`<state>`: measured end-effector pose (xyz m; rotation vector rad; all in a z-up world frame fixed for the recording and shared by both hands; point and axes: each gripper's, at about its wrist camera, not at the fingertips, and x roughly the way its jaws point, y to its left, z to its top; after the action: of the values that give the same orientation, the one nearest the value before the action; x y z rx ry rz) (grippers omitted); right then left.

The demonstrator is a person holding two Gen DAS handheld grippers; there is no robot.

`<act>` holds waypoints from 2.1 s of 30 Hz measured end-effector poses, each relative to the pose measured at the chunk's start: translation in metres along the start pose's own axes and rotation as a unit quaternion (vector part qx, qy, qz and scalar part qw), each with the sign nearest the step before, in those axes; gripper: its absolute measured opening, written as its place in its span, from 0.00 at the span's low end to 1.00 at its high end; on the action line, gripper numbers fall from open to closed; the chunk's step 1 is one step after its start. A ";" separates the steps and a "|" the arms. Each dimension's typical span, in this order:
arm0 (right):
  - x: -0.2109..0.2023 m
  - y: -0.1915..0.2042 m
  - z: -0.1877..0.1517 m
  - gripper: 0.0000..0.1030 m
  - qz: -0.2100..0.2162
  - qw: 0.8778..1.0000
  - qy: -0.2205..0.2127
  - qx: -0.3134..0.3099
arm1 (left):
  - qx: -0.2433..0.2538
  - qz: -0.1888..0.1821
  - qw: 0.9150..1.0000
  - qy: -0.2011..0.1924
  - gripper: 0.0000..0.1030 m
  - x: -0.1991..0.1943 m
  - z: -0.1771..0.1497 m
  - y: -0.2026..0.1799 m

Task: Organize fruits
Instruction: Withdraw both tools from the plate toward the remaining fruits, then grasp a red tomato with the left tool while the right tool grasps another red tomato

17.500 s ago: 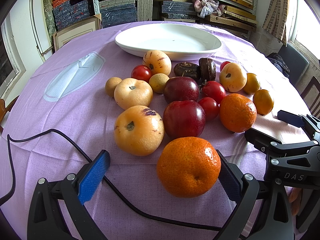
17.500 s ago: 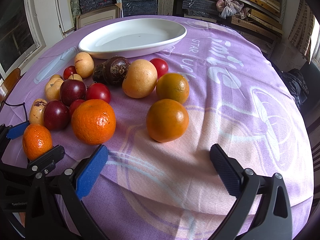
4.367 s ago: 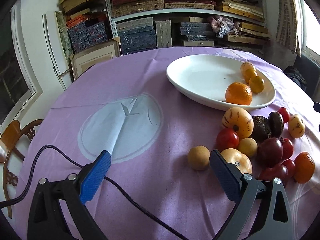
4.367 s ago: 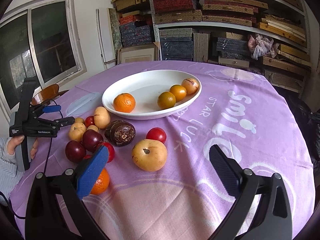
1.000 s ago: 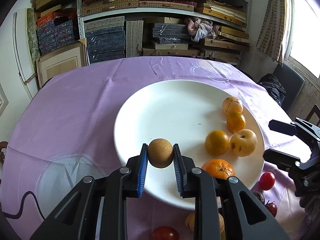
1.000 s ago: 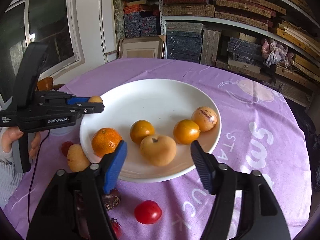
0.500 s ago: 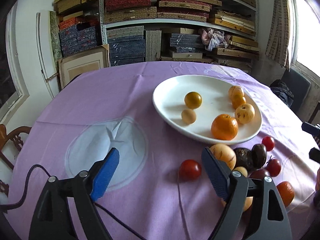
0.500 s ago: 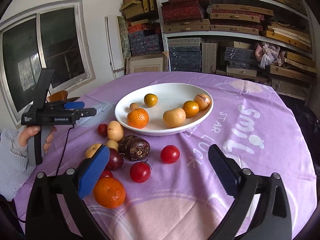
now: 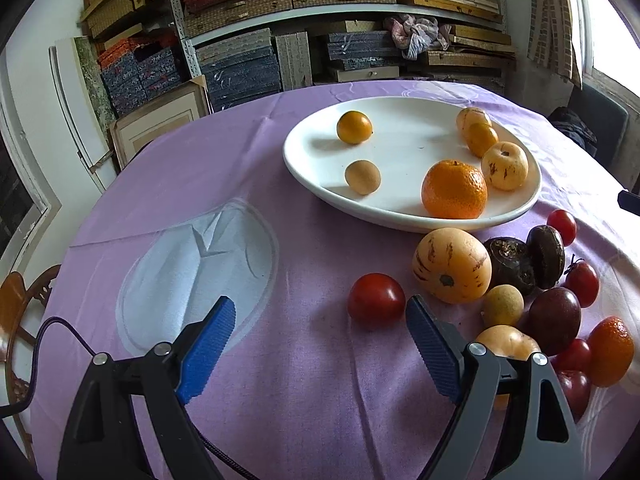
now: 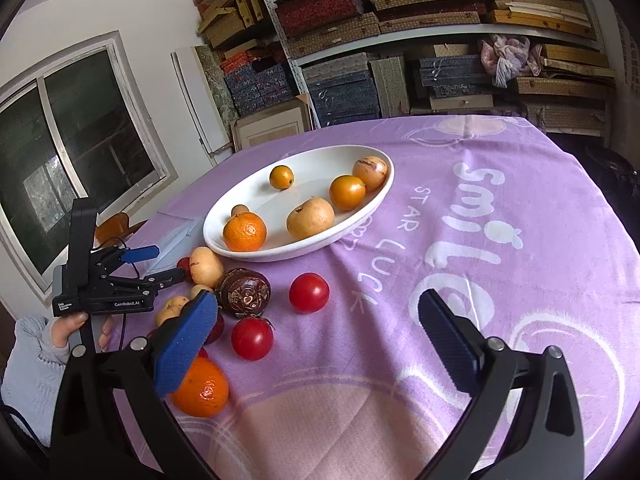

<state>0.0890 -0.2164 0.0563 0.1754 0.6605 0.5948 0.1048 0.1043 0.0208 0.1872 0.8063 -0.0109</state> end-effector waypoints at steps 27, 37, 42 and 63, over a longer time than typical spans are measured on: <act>0.006 -0.005 0.001 0.96 0.008 1.000 0.013 0.019 | 0.008 -0.091 0.996 -0.012 0.70 -0.006 0.010 0.000; 0.004 0.028 -0.004 0.96 0.003 0.998 0.017 -0.061 | -0.020 -0.113 0.993 0.024 0.52 0.012 0.010 0.008; 0.004 0.027 -0.005 0.96 0.004 0.999 0.019 -0.049 | -0.040 -0.115 0.992 0.029 0.46 0.015 0.009 0.016; 0.060 0.052 0.014 0.34 -0.064 0.977 0.091 -0.179 | -0.031 -0.087 0.995 0.032 0.30 0.014 0.010 0.013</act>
<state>0.1116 -0.1387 0.0536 -0.2602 0.7229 0.5993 0.1228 0.1163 0.0196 0.0582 0.8838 -0.1445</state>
